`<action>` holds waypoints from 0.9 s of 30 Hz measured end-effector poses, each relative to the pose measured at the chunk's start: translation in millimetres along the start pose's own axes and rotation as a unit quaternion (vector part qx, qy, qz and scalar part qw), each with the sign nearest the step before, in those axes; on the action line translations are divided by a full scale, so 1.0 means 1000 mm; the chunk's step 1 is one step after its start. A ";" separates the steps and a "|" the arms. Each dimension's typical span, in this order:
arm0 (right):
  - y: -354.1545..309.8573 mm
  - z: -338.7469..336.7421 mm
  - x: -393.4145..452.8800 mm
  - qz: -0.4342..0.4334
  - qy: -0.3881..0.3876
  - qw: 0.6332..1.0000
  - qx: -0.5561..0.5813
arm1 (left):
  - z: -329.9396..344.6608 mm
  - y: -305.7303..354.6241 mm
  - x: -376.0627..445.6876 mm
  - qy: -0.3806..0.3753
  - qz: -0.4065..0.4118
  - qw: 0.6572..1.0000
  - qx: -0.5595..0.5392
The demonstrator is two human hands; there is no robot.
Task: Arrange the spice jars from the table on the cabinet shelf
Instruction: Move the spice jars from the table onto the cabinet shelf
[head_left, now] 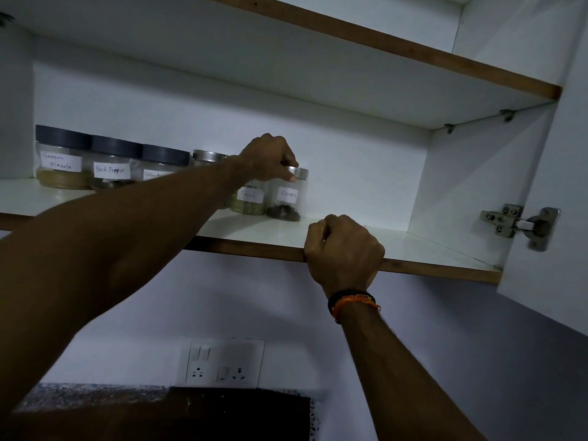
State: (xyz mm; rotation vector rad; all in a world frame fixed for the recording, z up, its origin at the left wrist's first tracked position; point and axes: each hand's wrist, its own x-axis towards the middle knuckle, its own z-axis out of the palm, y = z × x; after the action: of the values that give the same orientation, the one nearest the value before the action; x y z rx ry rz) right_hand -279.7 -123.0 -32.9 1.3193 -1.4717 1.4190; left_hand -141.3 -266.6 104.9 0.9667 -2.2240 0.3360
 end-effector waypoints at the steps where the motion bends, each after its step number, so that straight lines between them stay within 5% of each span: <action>1: 0.000 0.000 0.000 0.000 0.002 1.000 0.004 | 0.000 0.000 0.000 0.002 -0.001 1.000 0.001; 27: 0.002 0.002 0.002 -0.027 -0.003 1.000 -0.011 | 0.006 0.007 0.005 -0.015 -0.030 0.998 0.046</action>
State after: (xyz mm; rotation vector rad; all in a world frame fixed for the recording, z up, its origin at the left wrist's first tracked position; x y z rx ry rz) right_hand -282.0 -125.7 -32.4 1.3406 -1.4401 1.3625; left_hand -151.4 -267.4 104.2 1.0903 -2.2178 0.4013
